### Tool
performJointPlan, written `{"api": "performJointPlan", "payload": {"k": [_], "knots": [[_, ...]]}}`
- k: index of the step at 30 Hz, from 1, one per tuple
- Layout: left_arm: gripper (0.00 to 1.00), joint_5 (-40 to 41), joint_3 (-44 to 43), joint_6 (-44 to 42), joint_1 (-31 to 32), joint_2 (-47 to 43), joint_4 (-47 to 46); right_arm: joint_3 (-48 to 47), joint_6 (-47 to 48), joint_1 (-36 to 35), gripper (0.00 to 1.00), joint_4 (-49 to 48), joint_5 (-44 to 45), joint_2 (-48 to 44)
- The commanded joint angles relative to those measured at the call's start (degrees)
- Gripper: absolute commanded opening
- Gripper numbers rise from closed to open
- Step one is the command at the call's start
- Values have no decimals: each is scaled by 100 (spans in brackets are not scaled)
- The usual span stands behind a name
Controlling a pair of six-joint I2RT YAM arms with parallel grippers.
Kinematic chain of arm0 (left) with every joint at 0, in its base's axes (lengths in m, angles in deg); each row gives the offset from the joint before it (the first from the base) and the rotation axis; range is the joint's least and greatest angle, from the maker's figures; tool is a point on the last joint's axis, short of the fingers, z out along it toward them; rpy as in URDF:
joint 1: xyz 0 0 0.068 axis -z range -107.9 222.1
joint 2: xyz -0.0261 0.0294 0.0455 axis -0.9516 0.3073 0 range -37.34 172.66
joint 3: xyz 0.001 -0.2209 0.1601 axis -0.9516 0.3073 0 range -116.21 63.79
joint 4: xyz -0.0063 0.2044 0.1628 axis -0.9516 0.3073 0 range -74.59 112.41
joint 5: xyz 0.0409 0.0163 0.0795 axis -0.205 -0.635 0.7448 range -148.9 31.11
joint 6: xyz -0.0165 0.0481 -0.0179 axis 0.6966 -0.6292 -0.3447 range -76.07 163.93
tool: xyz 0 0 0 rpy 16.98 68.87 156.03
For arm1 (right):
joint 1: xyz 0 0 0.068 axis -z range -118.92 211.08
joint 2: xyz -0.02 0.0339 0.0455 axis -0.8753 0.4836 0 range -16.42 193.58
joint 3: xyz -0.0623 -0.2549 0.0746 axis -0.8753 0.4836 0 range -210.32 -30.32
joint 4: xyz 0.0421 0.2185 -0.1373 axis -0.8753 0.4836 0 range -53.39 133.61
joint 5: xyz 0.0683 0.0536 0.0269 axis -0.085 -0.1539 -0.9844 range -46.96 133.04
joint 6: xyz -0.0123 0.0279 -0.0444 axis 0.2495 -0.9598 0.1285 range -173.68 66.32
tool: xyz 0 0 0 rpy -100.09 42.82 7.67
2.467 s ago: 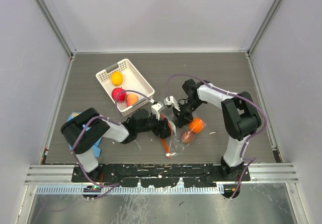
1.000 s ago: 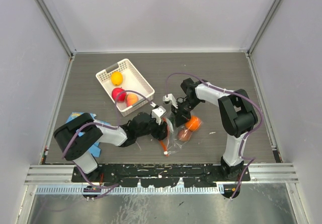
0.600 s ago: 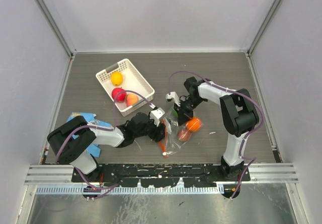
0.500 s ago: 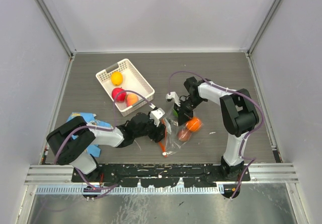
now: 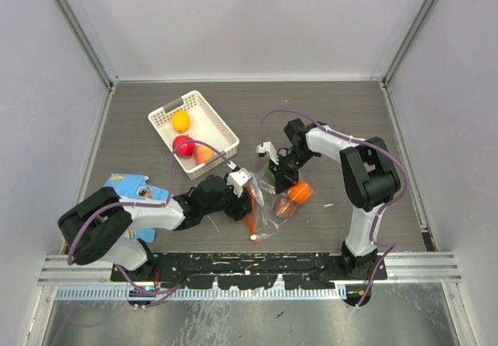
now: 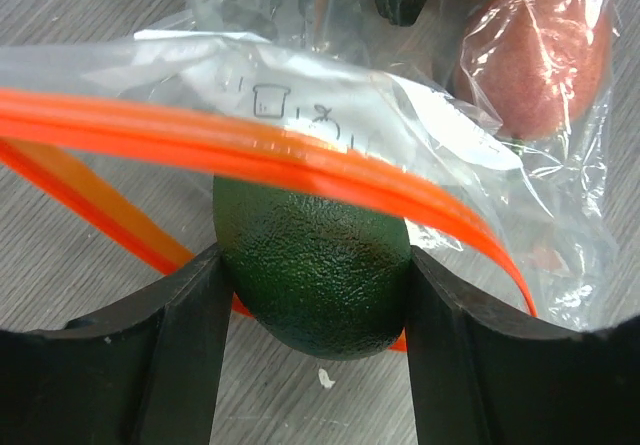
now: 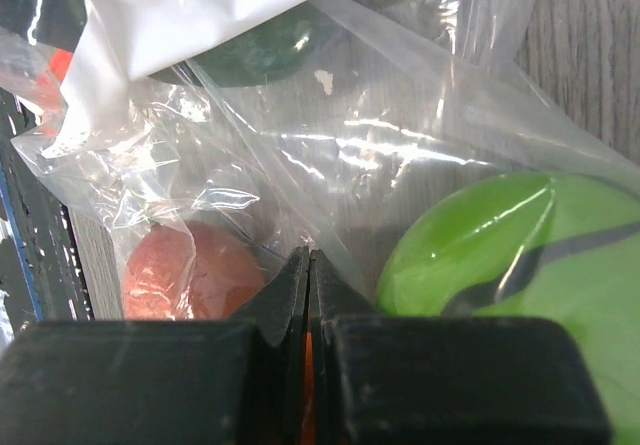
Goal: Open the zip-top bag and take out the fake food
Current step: Pick up the fake fruit from the zipper food storage bag.
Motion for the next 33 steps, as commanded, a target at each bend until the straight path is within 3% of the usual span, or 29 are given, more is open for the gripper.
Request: {"api": "performJointPlan", "payload": {"k": [1,11,33], "knots": [[34,104,46,-104,-9,-513,94,-212,117,11,6,82,-130,-62],[21,-110,-88,478,-69,-905,896,-207,883,8,7,529,-748,-450],[10,-483,-235,1365,-325,-2148,2212,310,1815,11,8,444,-864,-1855]]}}
